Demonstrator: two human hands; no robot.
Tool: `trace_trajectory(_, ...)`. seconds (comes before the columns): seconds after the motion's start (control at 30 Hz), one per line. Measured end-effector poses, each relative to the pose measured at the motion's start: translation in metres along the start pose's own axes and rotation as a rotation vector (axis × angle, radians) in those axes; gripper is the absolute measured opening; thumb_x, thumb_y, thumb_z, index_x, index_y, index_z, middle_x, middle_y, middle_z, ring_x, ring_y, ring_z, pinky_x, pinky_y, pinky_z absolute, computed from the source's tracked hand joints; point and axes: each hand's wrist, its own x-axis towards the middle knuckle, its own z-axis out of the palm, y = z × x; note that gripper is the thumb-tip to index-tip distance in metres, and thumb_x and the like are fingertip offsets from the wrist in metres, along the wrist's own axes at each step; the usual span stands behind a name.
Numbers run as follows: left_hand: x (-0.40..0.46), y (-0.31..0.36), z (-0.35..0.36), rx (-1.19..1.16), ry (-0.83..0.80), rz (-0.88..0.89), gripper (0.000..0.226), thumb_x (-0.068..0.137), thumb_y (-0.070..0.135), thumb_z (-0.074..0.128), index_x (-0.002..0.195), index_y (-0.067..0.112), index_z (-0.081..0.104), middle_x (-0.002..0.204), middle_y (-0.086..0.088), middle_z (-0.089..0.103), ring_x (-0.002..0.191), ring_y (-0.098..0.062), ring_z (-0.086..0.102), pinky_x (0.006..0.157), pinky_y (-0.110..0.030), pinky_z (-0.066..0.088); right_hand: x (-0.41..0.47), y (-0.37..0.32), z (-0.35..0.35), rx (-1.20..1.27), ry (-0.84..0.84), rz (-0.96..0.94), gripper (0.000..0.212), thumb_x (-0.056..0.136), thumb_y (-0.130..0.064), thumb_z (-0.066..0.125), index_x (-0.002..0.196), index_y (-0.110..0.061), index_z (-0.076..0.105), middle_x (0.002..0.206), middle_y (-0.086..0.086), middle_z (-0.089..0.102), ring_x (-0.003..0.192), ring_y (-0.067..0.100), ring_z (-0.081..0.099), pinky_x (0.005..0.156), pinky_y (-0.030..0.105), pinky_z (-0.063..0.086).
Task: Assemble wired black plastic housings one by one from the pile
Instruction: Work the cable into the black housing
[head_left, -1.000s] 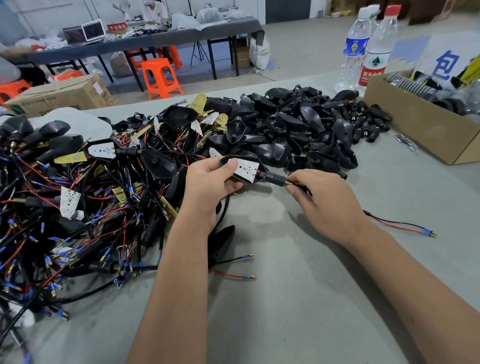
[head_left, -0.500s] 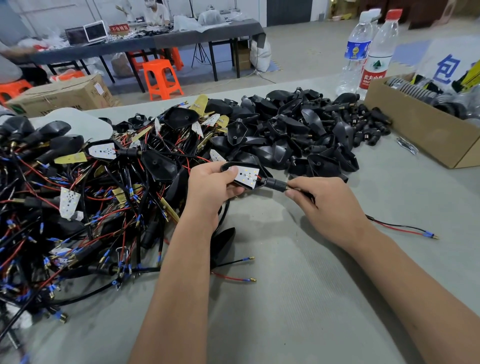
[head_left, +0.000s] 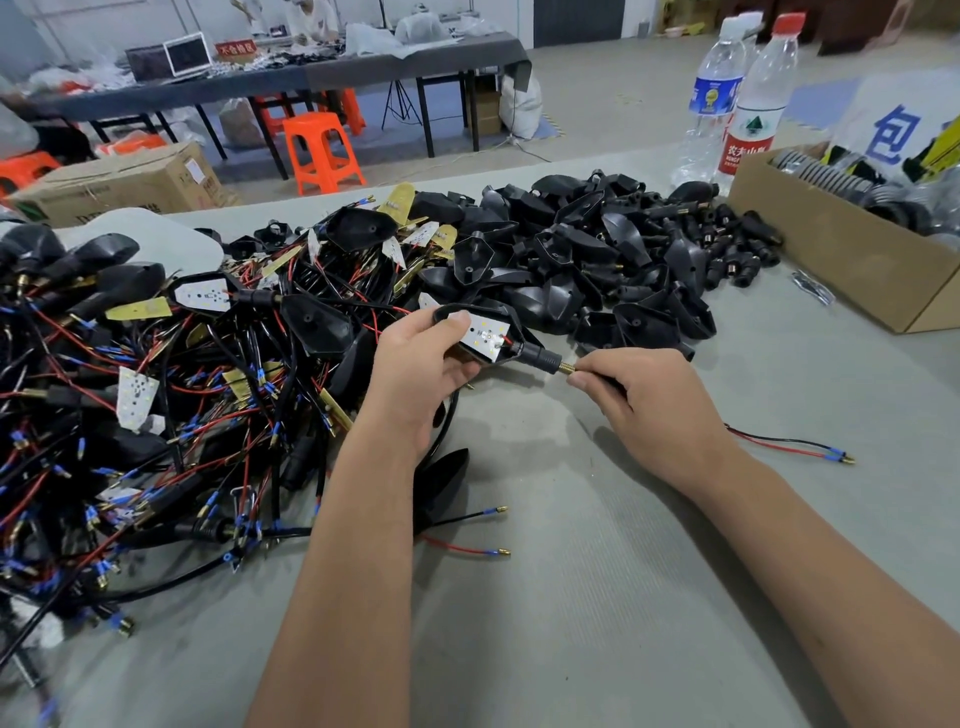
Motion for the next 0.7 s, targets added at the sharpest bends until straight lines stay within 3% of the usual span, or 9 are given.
trace_trajectory(0.13, -0.005, 0.001, 0.006, -0.025, -0.089, -0.018, 0.014, 0.098, -0.003, 0.062, 0.110, 0.004, 0.063, 0.103, -0.023, 0.076, 0.084, -0.040, 0.077, 0.066, -0.030, 0.062, 0.001, 0.001, -0.001, 0.024, 0.019, -0.021, 0.014, 0.102, -0.012, 0.060, 0.094, -0.009, 0.072, 0.076, -0.006, 0.060, 0.073, 0.012, 0.055, 0.069, 0.033, 0.045)
trace_trajectory(0.27, -0.005, 0.003, 0.005, -0.023, -0.012, 0.004, 0.016, 0.098, -0.008, 0.059, 0.112, -0.003, 0.061, 0.095, -0.019, 0.077, 0.078, -0.037, 0.078, 0.065, -0.028, 0.063, 0.002, 0.000, -0.005, 0.011, 0.047, -0.030, 0.015, 0.102, -0.016, 0.062, 0.106, -0.013, 0.077, 0.088, -0.006, 0.074, 0.083, 0.015, 0.067, 0.077, 0.038, 0.054)
trace_trajectory(0.47, -0.003, 0.005, -0.002, -0.040, 0.009, -0.018, 0.016, 0.097, -0.002, 0.061, 0.111, 0.004, 0.065, 0.091, -0.012, 0.080, 0.083, -0.036, 0.078, 0.064, -0.025, 0.061, -0.001, -0.001, -0.004, -0.041, -0.015, -0.038, 0.022, 0.099, -0.034, 0.065, 0.117, -0.024, 0.073, 0.098, -0.013, 0.074, 0.090, 0.009, 0.066, 0.080, 0.035, 0.055)
trace_trajectory(0.6, 0.001, 0.005, -0.012, -0.114, 0.087, -0.005, 0.014, 0.097, 0.000, 0.059, 0.108, 0.007, 0.067, 0.088, -0.008, 0.080, 0.081, -0.033, 0.078, 0.062, -0.023, 0.058, 0.000, 0.004, -0.004, -0.043, -0.001, -0.020, 0.014, 0.099, -0.030, 0.064, 0.103, -0.021, 0.073, 0.089, -0.013, 0.070, 0.082, 0.005, 0.062, 0.075, 0.030, 0.050)
trace_trajectory(0.7, 0.003, 0.007, -0.018, -0.151, 0.156, 0.024, 0.012, 0.097, 0.000, 0.059, 0.104, 0.007, 0.066, 0.083, -0.006, 0.079, 0.076, -0.029, 0.078, 0.060, -0.022, 0.057, 0.000, 0.005, -0.005, -0.035, -0.009, 0.004, 0.012, 0.100, -0.029, 0.062, 0.091, -0.023, 0.068, 0.077, -0.019, 0.060, 0.075, 0.000, 0.055, 0.067, 0.021, 0.038)
